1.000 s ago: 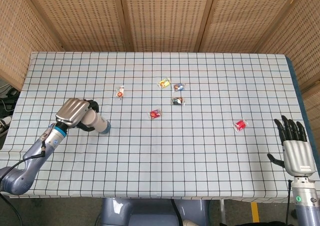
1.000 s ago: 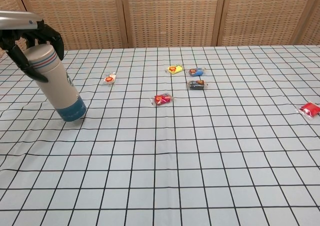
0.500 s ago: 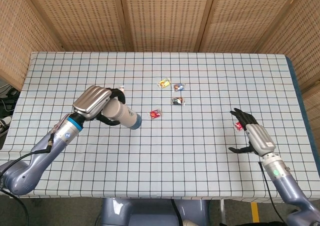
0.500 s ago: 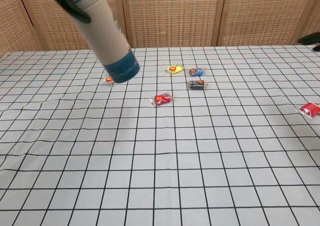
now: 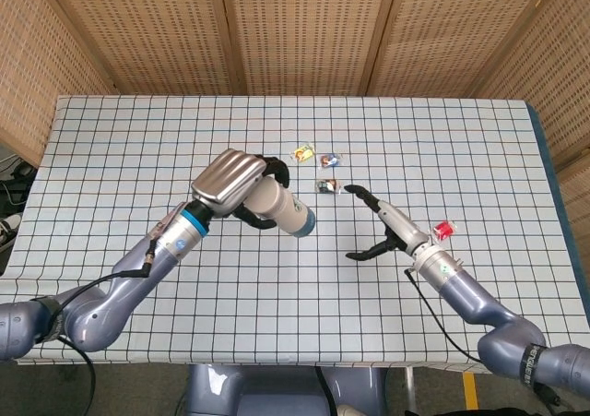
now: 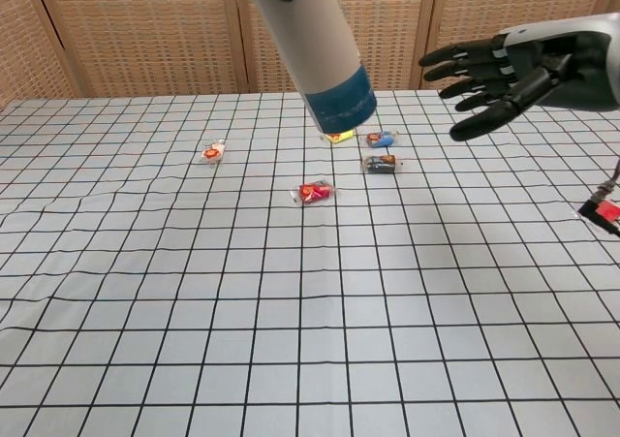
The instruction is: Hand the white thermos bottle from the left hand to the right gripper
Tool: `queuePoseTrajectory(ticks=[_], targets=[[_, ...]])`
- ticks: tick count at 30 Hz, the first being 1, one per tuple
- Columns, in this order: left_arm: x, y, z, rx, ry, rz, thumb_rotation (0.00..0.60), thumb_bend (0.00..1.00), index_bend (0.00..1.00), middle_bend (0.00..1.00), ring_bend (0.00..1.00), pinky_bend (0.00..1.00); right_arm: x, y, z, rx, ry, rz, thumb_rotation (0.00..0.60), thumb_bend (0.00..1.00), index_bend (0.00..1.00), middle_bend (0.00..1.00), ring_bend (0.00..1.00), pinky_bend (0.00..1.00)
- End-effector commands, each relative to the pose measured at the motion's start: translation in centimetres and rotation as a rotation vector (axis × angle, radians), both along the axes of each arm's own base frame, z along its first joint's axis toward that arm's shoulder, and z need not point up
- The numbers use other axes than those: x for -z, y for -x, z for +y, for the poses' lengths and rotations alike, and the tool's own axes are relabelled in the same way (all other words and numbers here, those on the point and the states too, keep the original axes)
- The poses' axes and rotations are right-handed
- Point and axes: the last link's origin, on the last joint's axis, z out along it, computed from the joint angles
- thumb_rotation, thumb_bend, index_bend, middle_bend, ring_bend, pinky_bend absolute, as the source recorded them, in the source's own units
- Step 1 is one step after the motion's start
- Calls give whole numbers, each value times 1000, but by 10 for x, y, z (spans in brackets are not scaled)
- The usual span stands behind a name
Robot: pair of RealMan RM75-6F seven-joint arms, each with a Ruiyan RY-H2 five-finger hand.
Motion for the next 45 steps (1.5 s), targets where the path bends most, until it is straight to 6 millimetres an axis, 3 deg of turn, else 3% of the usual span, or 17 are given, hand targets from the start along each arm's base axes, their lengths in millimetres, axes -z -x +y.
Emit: queuePoseTrajectory(ticks=[1, 8, 21, 24, 27, 30, 32, 34, 38, 45], targets=[[11, -8, 3, 0, -5, -3, 600, 237, 673, 551, 473, 546, 11, -11, -5, 10, -30, -41, 600, 0, 0, 0, 0, 0], [30, -16, 6, -16, 33, -37, 600, 237, 677, 552, 473, 546, 23, -29, -14, 20, -43, -118, 600, 0, 0, 0, 0, 0], [42, -20, 12, -28, 33, -129, 600, 251, 714, 563, 478, 546, 40, -43, -20, 53, -70, -152, 600, 0, 1, 8, 0, 0], [43, -21, 12, -26, 35, -132, 600, 252, 714, 563, 478, 546, 42, -45, -23, 59, -51, -160, 600, 0, 56, 94, 20, 0], [42, -22, 11, -29, 40, -138, 600, 251, 714, 563, 478, 546, 44, -46, -25, 67, -25, -162, 600, 0, 213, 242, 158, 18], [42, -21, 11, -27, 38, -132, 600, 251, 713, 563, 478, 546, 46, -47, -26, 85, -7, -171, 600, 52, 416, 430, 365, 249], [41, -21, 11, -29, 38, -135, 600, 251, 712, 563, 478, 546, 46, -48, -26, 96, -6, -178, 600, 229, 536, 539, 514, 465], [41, -20, 12, -32, 38, -140, 600, 250, 710, 563, 478, 546, 46, -50, -25, 101, -10, -184, 600, 388, 606, 600, 593, 573], [41, -20, 13, -36, 37, -143, 600, 235, 694, 561, 478, 546, 44, -52, -23, 100, -27, -192, 600, 550, 670, 651, 654, 652], [39, -19, 12, -36, 43, -146, 600, 191, 607, 490, 459, 527, 42, -51, -23, 113, -38, -212, 600, 584, 685, 655, 672, 706]])
